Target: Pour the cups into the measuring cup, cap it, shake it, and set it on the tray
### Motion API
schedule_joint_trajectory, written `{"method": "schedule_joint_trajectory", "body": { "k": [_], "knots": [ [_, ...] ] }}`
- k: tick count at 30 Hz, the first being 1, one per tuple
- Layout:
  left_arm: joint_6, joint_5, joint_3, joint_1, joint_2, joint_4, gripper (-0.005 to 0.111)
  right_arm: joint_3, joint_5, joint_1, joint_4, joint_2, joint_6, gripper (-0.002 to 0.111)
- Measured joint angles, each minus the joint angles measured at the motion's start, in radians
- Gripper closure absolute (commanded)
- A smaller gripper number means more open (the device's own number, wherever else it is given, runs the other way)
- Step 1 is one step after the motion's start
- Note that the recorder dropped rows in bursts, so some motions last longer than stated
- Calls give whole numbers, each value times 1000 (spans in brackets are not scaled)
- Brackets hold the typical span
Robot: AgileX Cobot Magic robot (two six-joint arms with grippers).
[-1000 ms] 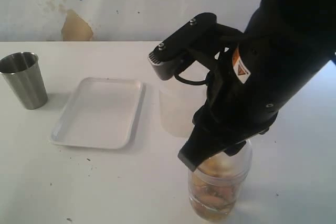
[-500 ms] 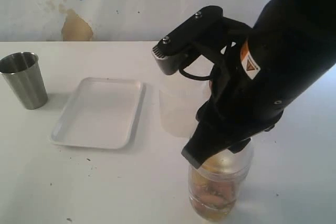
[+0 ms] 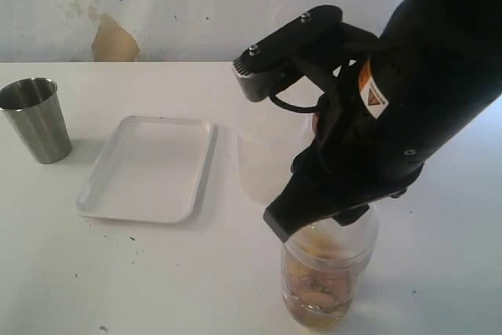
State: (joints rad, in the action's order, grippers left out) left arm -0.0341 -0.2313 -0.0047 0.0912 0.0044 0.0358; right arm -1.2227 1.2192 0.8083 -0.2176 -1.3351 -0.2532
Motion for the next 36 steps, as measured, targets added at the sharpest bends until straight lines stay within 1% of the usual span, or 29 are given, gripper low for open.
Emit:
{"method": "schedule_joint_trajectory", "body": {
  "k": [18, 36],
  "knots": [
    [0, 0, 0, 0, 0, 0, 107, 23, -43, 0, 8, 40, -81, 108],
    [0, 0, 0, 0, 0, 0, 107, 23, -3, 0, 1, 65, -87, 108]
  ]
}}
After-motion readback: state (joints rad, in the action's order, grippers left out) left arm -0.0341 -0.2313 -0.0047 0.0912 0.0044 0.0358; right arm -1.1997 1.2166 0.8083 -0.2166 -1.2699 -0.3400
